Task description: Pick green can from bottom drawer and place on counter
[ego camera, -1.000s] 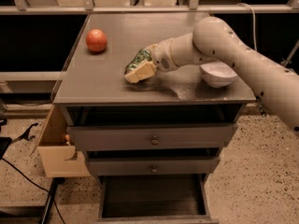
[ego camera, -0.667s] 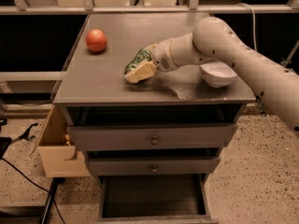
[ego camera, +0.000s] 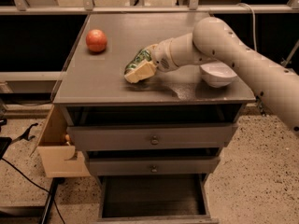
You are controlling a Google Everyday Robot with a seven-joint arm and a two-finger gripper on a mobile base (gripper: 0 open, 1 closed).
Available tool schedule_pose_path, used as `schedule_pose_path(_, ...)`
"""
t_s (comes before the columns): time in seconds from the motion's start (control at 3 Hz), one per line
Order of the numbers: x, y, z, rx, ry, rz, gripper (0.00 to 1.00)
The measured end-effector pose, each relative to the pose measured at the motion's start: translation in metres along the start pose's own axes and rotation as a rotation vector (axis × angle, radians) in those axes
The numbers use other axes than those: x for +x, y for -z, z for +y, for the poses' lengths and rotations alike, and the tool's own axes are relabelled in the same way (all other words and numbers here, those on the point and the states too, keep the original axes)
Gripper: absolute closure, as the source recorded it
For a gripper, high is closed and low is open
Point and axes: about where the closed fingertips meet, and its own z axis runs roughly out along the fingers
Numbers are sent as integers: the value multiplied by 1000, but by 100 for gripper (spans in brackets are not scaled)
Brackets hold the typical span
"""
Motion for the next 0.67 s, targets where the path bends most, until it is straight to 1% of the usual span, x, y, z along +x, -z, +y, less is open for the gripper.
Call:
schedule_pose_path(0.33, 0, 0, 0, 0, 0, 0, 4)
schedule_pose_path(0.67, 0, -1, 1, -3, 0, 0, 0)
